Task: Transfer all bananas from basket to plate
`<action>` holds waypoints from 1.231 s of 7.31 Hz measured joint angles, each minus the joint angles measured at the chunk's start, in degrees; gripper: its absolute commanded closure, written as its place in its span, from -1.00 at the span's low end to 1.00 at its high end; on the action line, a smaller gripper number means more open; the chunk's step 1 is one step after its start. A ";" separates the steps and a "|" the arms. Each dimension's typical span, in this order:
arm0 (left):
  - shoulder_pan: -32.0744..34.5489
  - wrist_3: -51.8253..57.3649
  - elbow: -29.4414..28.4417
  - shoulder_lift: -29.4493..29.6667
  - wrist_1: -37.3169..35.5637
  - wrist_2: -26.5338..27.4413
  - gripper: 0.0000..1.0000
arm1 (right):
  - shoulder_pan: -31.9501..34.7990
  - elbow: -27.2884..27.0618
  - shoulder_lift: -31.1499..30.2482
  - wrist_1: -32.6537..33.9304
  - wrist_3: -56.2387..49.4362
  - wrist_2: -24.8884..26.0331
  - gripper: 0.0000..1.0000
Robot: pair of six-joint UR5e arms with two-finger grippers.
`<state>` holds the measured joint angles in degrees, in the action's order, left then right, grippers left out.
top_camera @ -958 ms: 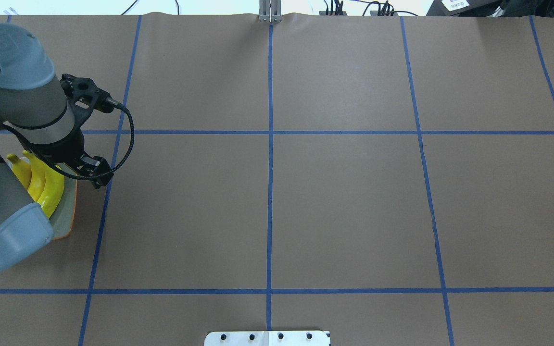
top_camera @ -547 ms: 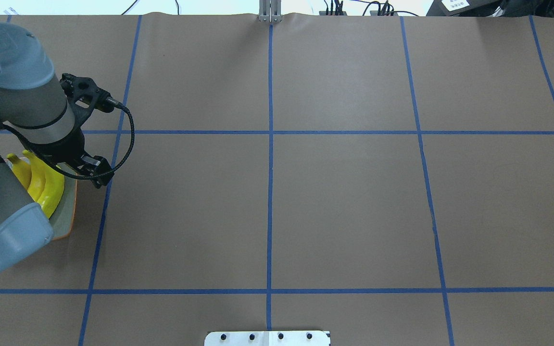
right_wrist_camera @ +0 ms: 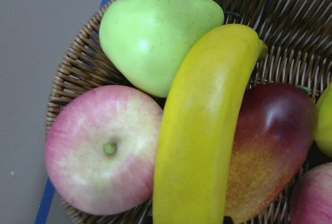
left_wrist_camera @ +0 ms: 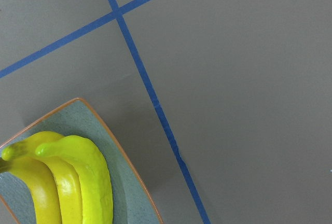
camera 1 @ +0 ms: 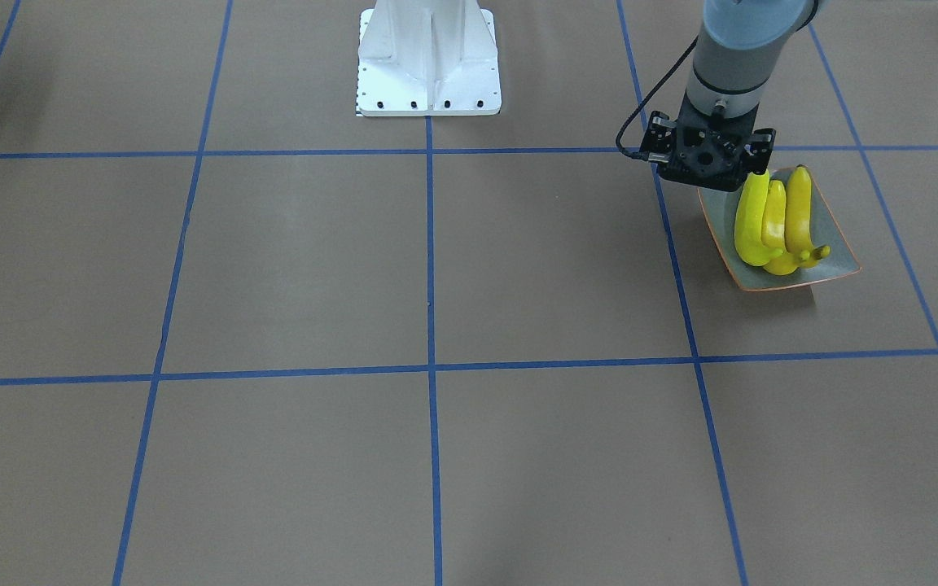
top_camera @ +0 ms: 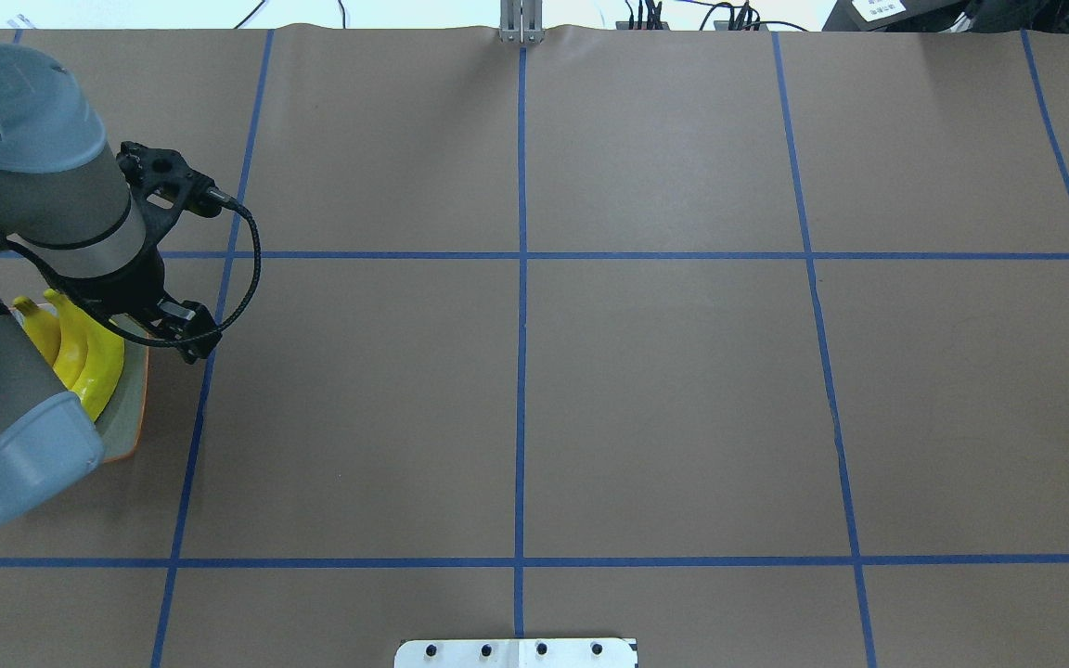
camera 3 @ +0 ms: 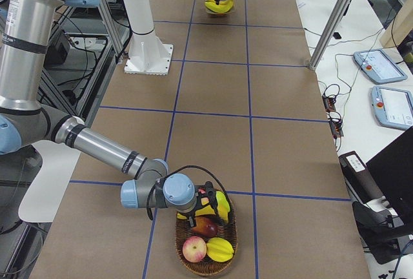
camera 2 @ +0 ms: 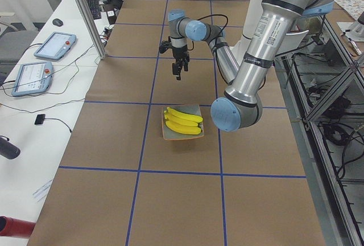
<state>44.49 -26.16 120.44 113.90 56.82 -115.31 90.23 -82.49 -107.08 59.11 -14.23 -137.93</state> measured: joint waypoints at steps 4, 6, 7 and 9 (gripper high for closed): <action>0.03 -0.09 -0.16 0.01 0.61 -0.08 -0.99 | 5.99 -4.37 0.70 0.41 -0.66 -0.51 1.00; 0.13 -0.14 -0.15 0.26 1.15 -0.17 -0.99 | 4.71 -7.98 2.20 0.47 5.16 -1.14 1.00; 0.23 -0.73 -0.50 0.35 2.63 -0.29 -0.99 | 1.98 -9.92 3.69 0.41 10.28 -1.31 1.00; 0.32 -5.30 -2.92 0.43 10.11 -1.63 -0.99 | -5.65 -13.66 8.83 0.19 26.61 -2.69 1.00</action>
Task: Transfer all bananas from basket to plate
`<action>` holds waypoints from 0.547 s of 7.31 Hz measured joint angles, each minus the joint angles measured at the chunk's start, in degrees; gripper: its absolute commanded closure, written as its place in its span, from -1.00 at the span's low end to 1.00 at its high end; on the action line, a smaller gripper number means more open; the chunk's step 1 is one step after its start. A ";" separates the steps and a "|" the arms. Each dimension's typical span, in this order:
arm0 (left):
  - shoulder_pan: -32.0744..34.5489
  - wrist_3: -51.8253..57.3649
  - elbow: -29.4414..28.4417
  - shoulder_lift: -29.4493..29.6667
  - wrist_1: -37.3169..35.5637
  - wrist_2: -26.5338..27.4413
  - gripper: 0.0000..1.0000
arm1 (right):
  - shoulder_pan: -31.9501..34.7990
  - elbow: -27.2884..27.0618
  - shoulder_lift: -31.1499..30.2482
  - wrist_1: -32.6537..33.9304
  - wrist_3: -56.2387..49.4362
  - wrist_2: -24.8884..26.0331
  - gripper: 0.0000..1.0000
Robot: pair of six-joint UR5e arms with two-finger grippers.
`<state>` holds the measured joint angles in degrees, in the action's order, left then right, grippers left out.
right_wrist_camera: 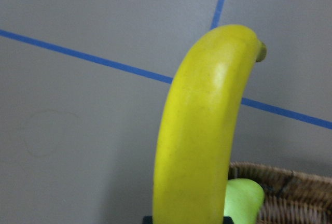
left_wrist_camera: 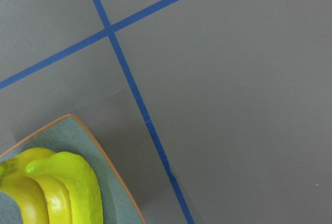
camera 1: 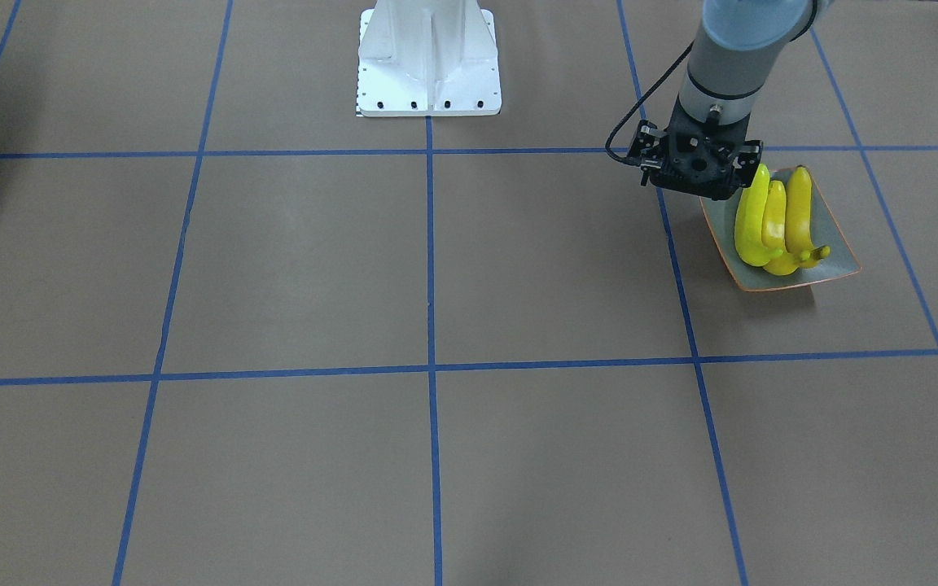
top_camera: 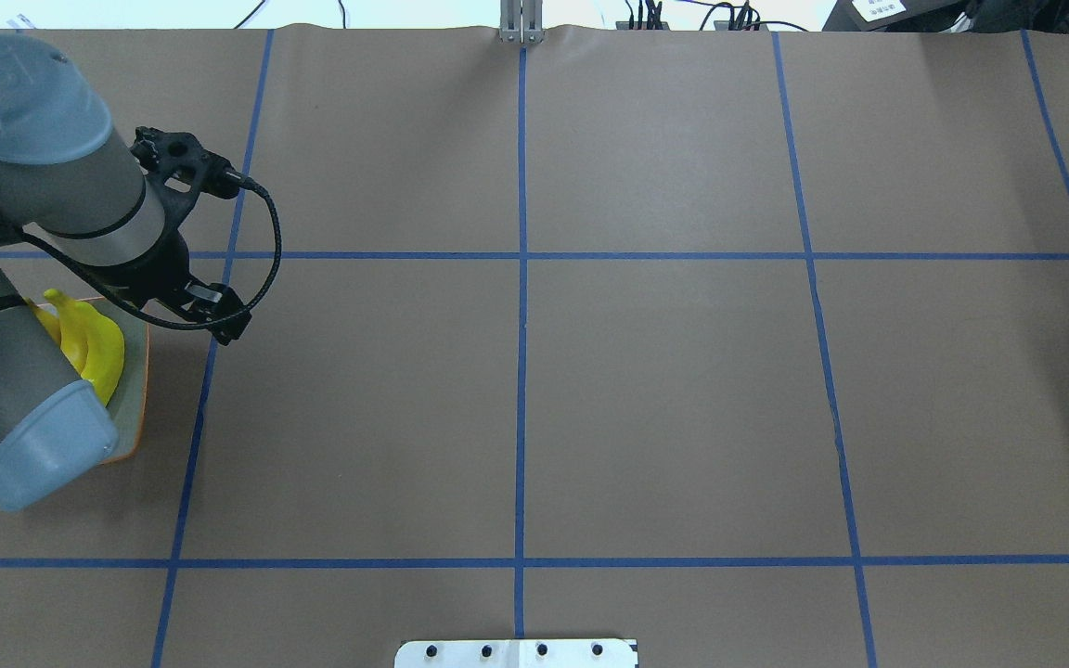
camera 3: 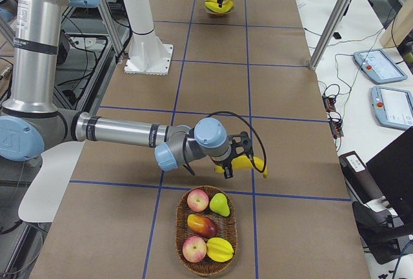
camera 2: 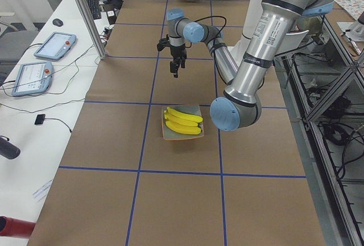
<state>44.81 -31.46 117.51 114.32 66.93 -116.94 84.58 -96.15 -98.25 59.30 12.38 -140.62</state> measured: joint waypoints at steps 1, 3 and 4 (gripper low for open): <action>-0.02 -3.61 -2.03 0.01 5.85 -0.82 -0.99 | -3.54 -0.96 3.76 -0.08 9.04 -1.40 1.00; -0.28 -12.38 -6.95 0.48 19.04 -2.41 -0.99 | -11.29 -2.96 10.84 -0.23 25.79 -2.10 1.00; -0.36 -16.41 -9.87 2.08 24.19 -2.82 -0.99 | -15.57 -3.91 14.68 -0.29 34.62 -1.53 1.00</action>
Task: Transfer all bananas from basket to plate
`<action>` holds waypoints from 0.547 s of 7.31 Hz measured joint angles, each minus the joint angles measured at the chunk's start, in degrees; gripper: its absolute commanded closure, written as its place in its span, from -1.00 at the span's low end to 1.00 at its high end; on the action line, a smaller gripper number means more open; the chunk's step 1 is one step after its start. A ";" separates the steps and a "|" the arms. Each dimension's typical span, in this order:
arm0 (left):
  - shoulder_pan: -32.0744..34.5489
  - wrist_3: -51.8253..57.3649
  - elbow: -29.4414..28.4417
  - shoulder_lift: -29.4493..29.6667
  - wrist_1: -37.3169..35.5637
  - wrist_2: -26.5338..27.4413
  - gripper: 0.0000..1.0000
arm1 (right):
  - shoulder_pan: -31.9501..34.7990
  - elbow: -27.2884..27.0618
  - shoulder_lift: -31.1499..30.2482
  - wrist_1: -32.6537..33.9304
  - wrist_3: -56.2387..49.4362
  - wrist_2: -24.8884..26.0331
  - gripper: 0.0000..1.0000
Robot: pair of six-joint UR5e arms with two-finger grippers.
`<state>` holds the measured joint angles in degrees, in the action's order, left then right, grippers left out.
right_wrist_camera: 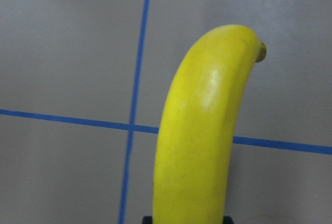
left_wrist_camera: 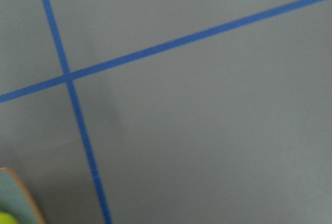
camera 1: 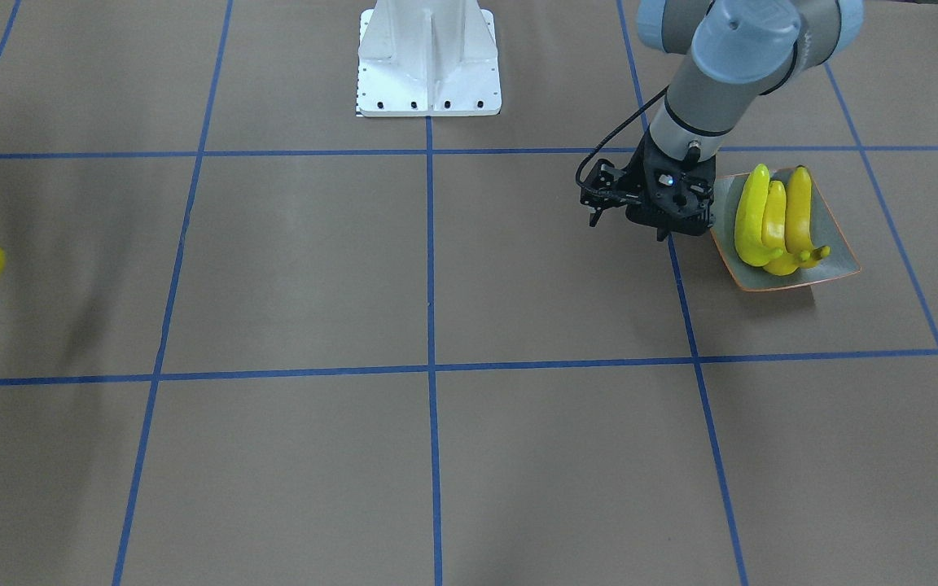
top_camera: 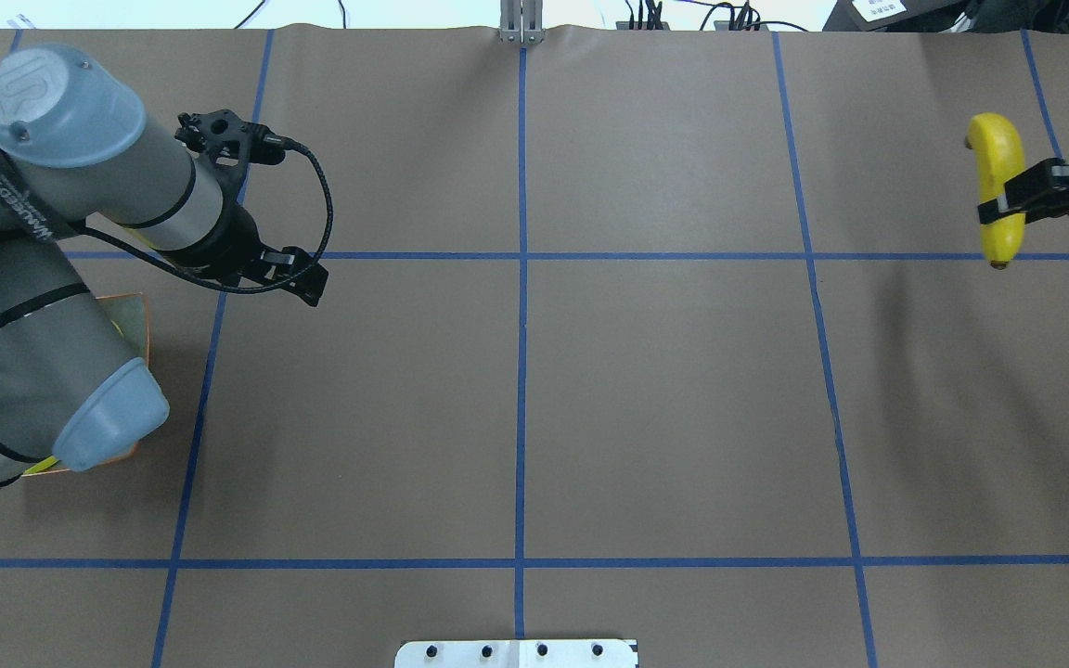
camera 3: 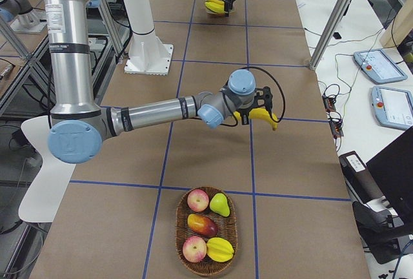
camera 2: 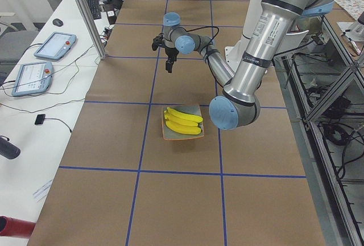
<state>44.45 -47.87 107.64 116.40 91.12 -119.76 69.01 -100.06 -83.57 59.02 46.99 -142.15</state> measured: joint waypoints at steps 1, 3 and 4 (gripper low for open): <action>-0.03 -3.37 -2.77 2.28 3.51 -0.25 -0.99 | -4.46 -1.05 3.81 -0.03 9.14 1.84 1.00; -0.05 -9.02 -6.66 4.85 10.36 -2.51 -0.99 | -13.67 -2.94 10.22 -0.30 23.46 8.81 1.00; -0.02 -12.97 -8.39 5.25 15.75 -3.58 -0.99 | -17.61 -3.20 12.48 -1.50 28.07 11.90 1.00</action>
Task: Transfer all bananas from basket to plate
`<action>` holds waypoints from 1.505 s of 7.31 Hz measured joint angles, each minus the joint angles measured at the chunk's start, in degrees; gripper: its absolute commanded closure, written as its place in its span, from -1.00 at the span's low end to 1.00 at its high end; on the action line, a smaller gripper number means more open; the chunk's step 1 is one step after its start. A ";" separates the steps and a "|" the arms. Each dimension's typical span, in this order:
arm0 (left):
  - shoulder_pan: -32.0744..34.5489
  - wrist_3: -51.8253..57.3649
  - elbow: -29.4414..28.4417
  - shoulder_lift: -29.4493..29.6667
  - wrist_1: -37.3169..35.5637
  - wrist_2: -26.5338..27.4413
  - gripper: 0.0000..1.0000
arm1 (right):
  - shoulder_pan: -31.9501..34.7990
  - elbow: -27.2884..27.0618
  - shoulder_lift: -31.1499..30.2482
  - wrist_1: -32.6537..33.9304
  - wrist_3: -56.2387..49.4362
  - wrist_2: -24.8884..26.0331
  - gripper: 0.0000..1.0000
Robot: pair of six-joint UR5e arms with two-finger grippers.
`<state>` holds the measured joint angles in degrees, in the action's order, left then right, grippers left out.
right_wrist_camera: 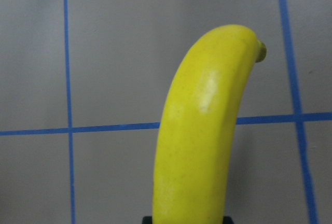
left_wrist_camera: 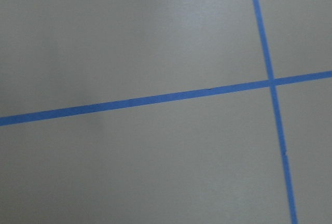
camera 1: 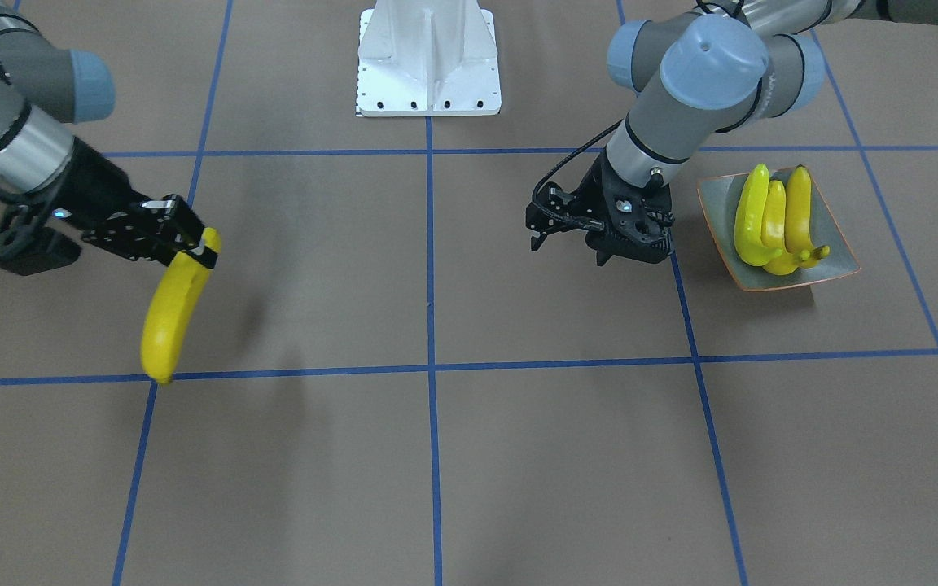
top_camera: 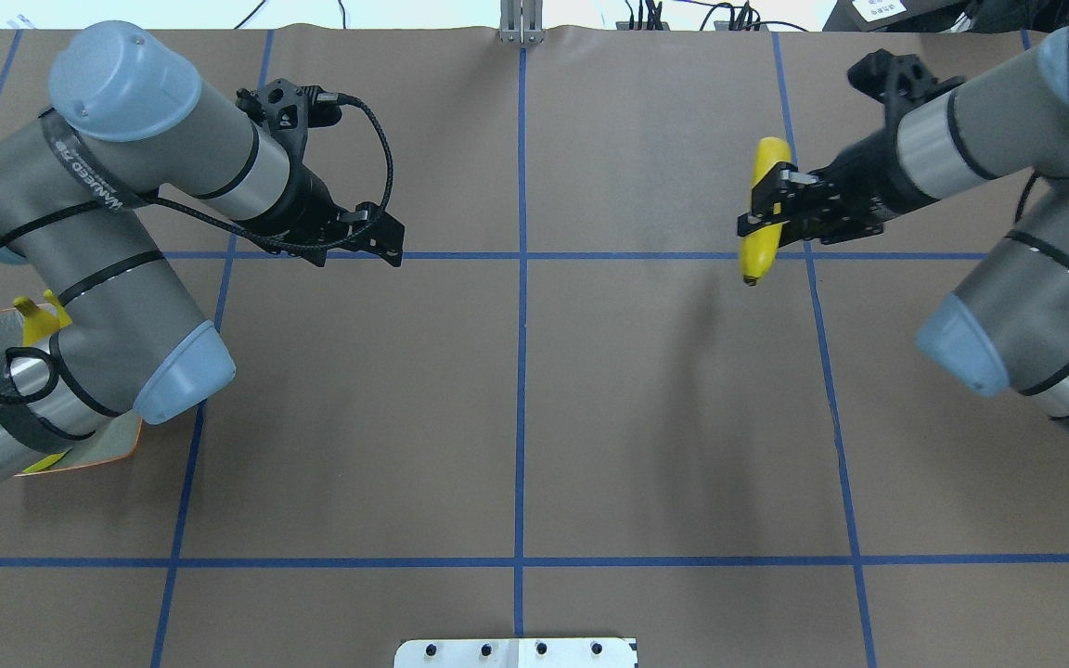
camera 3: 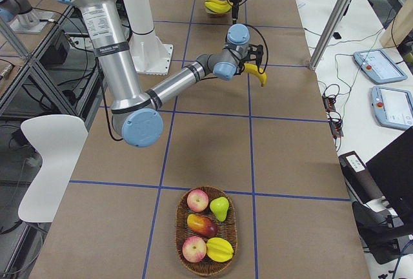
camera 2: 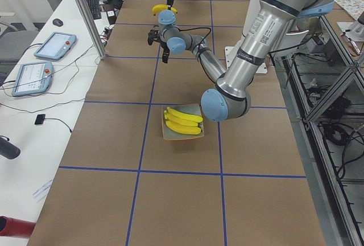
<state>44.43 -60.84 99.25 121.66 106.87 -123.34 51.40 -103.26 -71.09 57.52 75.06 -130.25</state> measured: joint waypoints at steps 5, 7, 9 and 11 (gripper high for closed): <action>-0.24 -21.79 -3.66 1.08 23.13 -3.52 -0.99 | -10.77 0.73 4.59 -12.72 7.58 7.01 1.00; -0.35 -28.96 -4.66 1.18 30.46 -3.57 -0.99 | -12.76 0.88 5.10 -17.63 7.64 8.23 1.00; -0.39 -34.89 -5.06 1.21 36.10 -3.55 -0.99 | -13.73 1.40 5.16 -23.07 7.70 8.65 1.00; -0.67 -39.38 -5.07 1.35 40.21 -3.38 -0.99 | -15.54 1.90 5.51 -27.83 8.22 10.69 1.00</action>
<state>43.76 -100.22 94.18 123.01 147.08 -126.72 35.86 -101.36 -65.59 29.69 83.28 -119.56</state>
